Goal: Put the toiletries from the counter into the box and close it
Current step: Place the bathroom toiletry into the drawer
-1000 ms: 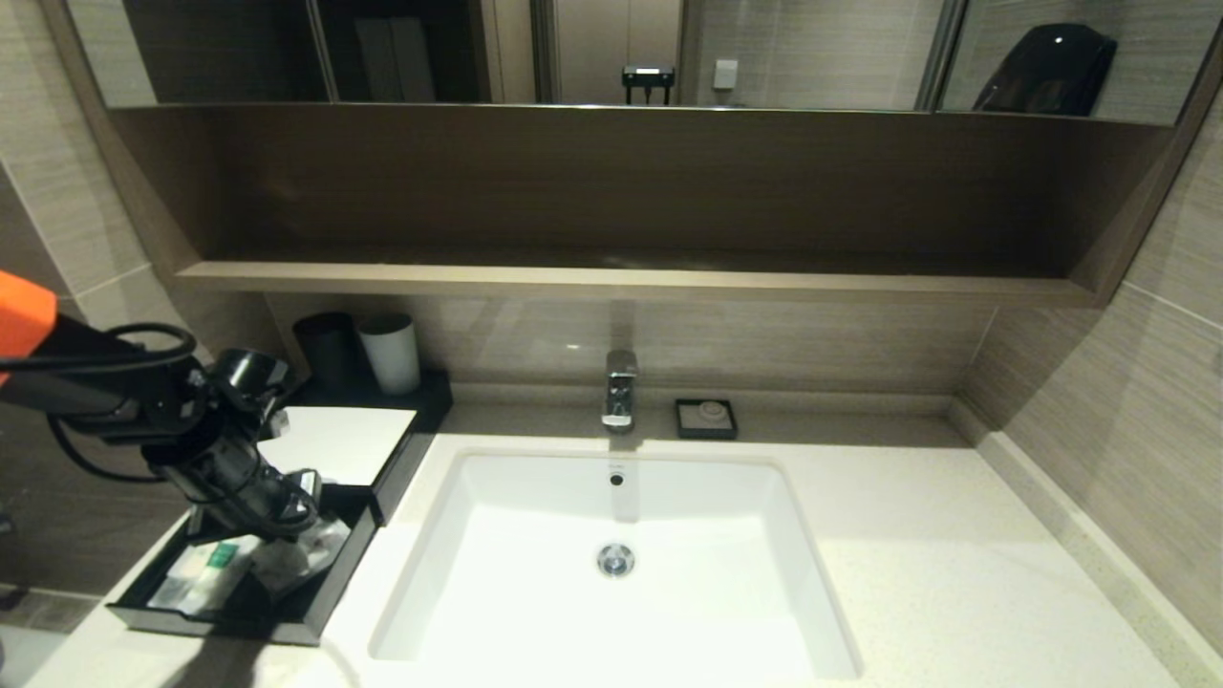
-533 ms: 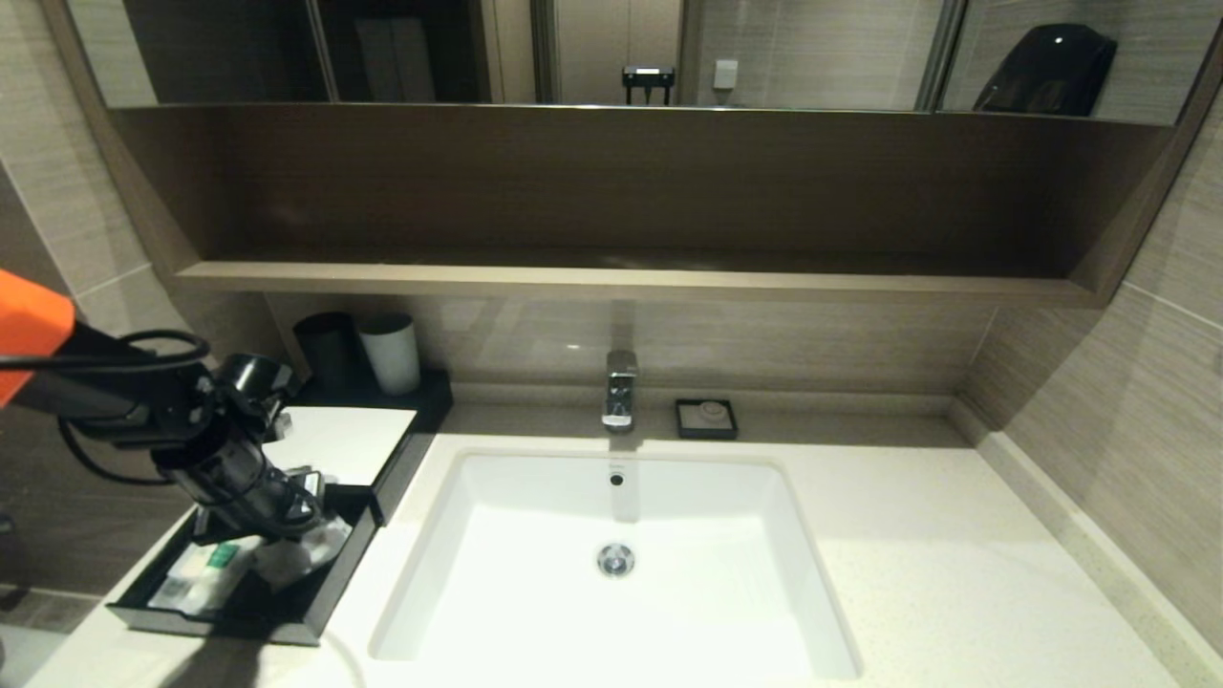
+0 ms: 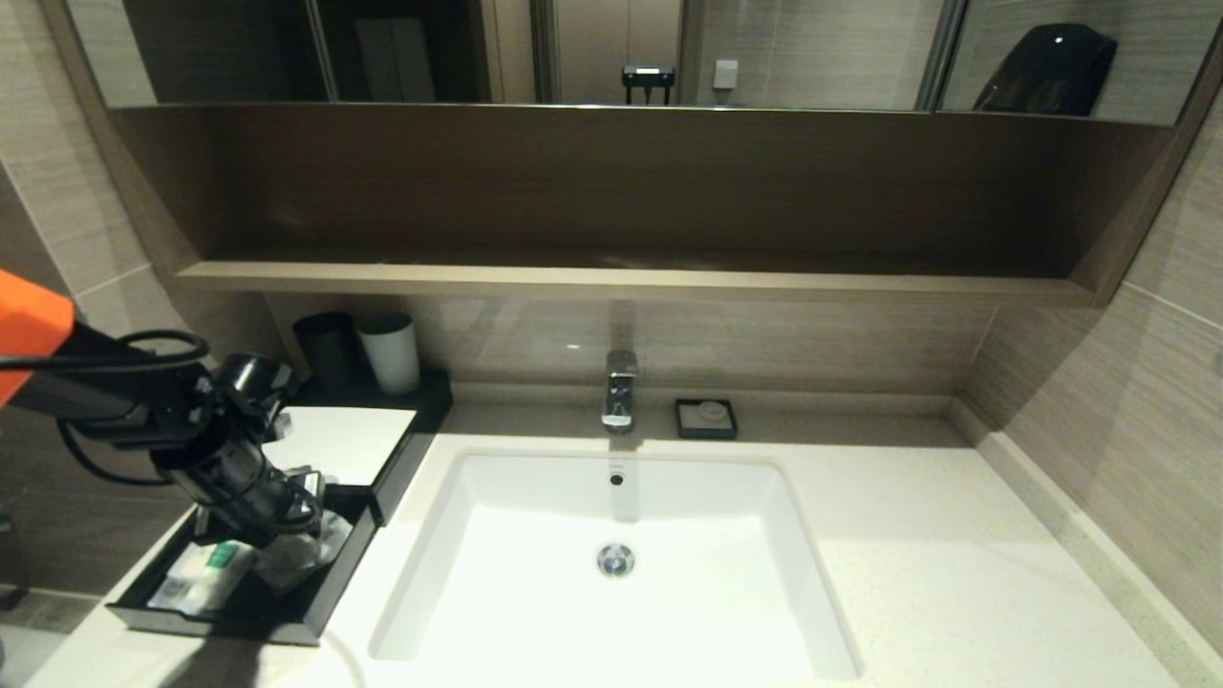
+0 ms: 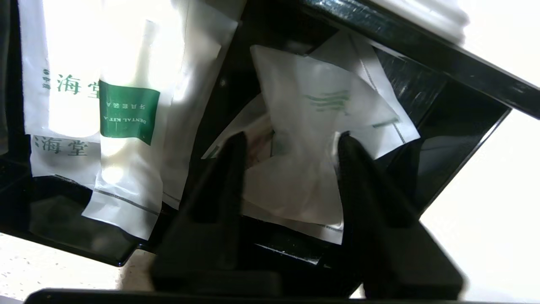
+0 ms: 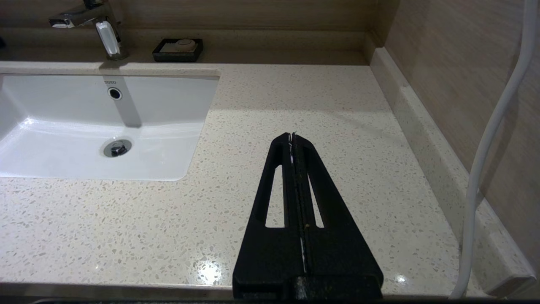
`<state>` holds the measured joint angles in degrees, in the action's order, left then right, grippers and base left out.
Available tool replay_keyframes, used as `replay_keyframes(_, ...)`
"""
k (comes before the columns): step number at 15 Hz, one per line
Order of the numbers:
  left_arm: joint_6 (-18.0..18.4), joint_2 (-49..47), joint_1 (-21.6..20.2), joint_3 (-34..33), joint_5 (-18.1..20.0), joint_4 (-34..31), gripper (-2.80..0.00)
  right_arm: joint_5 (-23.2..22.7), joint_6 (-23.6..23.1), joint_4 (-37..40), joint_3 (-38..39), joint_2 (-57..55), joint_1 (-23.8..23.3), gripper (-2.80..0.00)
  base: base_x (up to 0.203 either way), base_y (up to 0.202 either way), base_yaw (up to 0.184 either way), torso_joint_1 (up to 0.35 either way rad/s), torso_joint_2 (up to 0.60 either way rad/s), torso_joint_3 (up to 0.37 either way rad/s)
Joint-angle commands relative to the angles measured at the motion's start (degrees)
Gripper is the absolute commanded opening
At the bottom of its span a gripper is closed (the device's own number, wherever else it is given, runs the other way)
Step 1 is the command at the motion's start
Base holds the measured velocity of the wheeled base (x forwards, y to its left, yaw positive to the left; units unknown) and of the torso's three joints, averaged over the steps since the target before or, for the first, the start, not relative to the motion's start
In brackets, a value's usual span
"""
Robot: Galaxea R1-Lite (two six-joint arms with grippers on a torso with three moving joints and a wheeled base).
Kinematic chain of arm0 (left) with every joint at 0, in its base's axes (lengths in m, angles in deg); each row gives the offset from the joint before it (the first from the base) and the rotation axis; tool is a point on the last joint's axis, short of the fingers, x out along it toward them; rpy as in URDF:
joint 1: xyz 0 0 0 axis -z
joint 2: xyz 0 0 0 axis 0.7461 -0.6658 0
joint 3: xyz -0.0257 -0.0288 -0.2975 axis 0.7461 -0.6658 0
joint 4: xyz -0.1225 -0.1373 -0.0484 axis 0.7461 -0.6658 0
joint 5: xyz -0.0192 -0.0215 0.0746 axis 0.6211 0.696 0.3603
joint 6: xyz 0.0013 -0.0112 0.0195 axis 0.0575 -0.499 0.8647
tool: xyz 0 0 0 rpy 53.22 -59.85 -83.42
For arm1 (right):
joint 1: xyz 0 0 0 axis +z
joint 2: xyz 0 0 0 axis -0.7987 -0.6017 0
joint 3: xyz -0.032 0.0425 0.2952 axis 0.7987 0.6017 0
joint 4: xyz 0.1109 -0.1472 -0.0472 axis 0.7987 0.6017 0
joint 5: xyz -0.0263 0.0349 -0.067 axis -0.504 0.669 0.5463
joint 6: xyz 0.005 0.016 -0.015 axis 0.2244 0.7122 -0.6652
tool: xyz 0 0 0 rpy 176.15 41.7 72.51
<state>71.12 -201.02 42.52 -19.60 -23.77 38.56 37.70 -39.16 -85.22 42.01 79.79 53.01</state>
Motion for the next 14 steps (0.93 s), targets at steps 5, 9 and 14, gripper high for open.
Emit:
replay_keyframes(5,-0.1,4.1,-1.2,-0.3,0.0,-0.2,0.0,0.0,-0.1,0.0,0.0,0.0,0.0,-2.8,0.0,0.0,0.0,0.0,0.0,0.0)
replay_keyframes(9,-0.2,7.1,-1.9,-0.4,0.4,-0.2,0.0,0.0,0.0,0.0,0.0,0.0,0.0,-2.8,0.0,0.0,0.0,0.0,0.0,0.0)
replay_keyframes(14,-1.2,10.2,-1.8,-0.6,1.2,0.0,0.0,0.0,-0.1,0.0,0.0,0.0,0.0,-2.8,0.0,0.0,0.0,0.0,0.0,0.0)
